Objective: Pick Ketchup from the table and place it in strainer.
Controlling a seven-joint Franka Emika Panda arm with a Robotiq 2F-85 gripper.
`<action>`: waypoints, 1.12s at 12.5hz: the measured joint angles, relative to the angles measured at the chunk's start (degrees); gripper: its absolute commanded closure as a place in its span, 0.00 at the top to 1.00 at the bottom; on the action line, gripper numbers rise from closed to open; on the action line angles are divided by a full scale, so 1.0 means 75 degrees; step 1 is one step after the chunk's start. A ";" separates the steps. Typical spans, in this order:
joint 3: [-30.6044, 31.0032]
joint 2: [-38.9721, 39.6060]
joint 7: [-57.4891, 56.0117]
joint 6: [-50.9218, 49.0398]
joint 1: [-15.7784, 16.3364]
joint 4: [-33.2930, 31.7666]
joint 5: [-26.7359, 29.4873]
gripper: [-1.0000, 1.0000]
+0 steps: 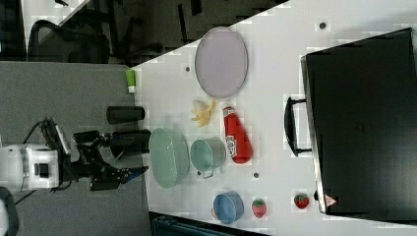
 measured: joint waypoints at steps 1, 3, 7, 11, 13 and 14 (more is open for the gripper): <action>0.0034 0.0131 -0.0077 0.0201 -0.0004 -0.0082 -0.0006 1.00; 0.0076 0.0554 -0.0596 0.0873 0.0033 -0.0321 0.0045 1.00; 0.0356 0.1517 -0.3050 0.2286 0.0033 -0.1238 -0.0034 1.00; 0.0470 0.1693 -0.5952 0.3498 0.0089 -0.2507 0.0061 1.00; 0.0489 0.1682 -0.6725 0.4356 0.0091 -0.3014 0.0050 1.00; 0.0485 0.1693 -0.6960 0.4763 0.0092 -0.3223 0.0057 1.00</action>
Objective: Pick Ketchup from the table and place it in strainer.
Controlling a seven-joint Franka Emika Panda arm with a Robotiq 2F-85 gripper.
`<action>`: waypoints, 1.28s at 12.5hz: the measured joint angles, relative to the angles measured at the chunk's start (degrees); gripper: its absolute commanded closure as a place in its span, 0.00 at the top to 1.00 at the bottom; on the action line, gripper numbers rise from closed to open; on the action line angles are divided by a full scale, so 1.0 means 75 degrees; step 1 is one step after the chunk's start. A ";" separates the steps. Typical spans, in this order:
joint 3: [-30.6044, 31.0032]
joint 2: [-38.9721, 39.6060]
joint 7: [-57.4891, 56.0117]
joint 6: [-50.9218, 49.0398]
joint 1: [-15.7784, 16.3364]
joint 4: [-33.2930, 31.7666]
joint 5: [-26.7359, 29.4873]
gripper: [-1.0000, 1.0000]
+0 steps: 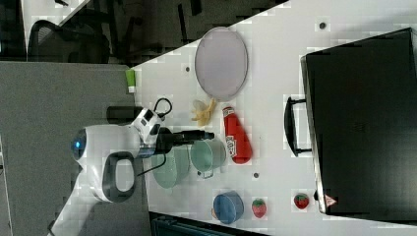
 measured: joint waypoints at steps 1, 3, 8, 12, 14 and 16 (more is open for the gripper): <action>0.0012 0.0004 -0.0145 0.0310 -0.0022 -0.0194 -0.0009 1.00; 0.0031 0.0010 -0.0250 0.0671 -0.0035 -0.0507 -0.0005 1.00; 0.0040 0.0733 -0.0422 0.1850 -0.0019 -0.0806 -0.0198 1.00; -0.0007 0.2012 -0.0463 0.2753 -0.0016 -0.0910 -0.0151 1.00; -0.0020 0.2604 -0.0470 0.3066 -0.0038 -0.0925 -0.0141 1.00; -0.0004 0.3018 -0.0474 0.3477 -0.0029 -0.0940 -0.0151 1.00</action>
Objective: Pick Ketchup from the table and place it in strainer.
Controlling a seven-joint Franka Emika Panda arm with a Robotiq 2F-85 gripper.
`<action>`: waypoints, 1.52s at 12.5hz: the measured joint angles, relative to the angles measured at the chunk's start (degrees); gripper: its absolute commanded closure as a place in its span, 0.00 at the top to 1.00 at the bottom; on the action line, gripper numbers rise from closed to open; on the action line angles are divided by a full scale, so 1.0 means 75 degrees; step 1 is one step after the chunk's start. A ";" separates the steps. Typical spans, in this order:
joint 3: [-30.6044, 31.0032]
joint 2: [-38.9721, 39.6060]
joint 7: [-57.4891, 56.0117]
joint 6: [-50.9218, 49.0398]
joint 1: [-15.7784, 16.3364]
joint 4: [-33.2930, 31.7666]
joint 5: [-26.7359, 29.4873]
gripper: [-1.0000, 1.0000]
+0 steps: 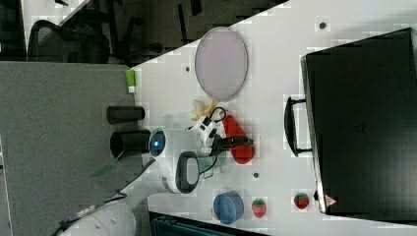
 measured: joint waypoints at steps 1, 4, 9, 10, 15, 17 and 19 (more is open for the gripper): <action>-0.0022 0.0071 -0.0011 0.0164 0.0012 -0.0060 0.0016 0.96; -0.0114 0.0063 -0.0037 0.0209 0.0003 -0.0030 0.0016 0.61; -0.0150 -0.0110 -0.0037 0.0201 0.0084 -0.0045 0.0035 0.60; -0.0146 -0.0289 -0.0037 -0.0090 0.0059 -0.0045 0.0008 0.60; -0.0120 -0.2673 -0.0037 -0.2869 0.0056 0.0030 -0.0020 0.60; -0.0087 -0.3721 0.0045 -0.4058 0.0056 0.0358 0.0006 0.60; 0.0102 -0.4459 0.0295 -0.4689 0.0047 0.0791 0.0013 0.60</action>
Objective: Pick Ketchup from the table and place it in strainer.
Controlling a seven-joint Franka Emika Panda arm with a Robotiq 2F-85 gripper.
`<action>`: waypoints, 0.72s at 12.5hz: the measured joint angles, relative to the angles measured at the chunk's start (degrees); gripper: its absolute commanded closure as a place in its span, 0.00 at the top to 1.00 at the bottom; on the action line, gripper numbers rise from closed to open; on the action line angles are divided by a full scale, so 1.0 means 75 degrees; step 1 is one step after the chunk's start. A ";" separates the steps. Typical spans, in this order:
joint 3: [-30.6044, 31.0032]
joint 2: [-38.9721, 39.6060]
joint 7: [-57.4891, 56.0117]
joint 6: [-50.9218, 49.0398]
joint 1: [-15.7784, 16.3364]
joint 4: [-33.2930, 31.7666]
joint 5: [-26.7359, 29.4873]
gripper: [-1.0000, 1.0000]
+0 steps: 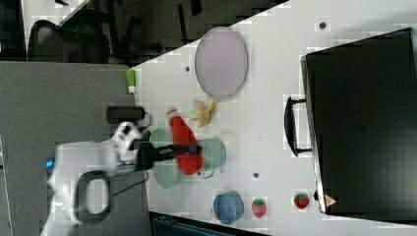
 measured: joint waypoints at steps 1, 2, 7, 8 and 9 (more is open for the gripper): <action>0.0156 -0.0156 0.0168 0.0007 0.0021 0.0224 0.0004 0.60; 0.0376 -0.0202 0.0332 -0.0026 0.0020 0.0433 0.0017 0.60; 0.1782 0.0397 0.2399 -0.0224 0.0257 0.0522 0.0065 0.60; 0.2151 0.0671 0.2876 -0.0209 0.0310 0.0552 0.0065 0.60; 0.2463 0.0982 0.3288 -0.0157 0.0400 0.0627 0.0066 0.60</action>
